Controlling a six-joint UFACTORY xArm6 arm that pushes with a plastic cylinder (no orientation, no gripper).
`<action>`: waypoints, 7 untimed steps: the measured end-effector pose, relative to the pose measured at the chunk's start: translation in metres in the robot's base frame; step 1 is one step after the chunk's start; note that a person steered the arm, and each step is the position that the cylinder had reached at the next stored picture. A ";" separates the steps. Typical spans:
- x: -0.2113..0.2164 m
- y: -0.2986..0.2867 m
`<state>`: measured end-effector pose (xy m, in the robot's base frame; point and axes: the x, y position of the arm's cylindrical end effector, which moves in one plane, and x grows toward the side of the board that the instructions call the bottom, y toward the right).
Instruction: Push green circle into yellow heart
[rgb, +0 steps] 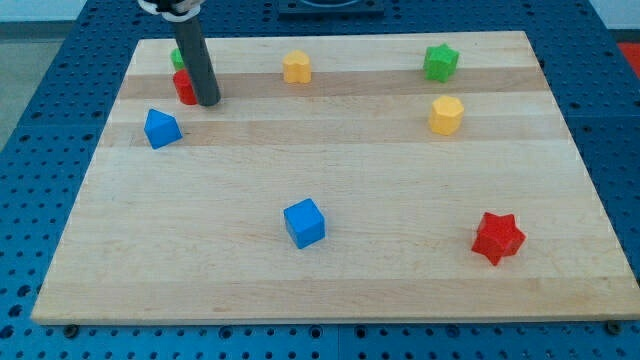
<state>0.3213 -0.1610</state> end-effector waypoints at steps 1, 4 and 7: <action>-0.045 0.034; -0.129 -0.037; -0.058 -0.025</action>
<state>0.2631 -0.1865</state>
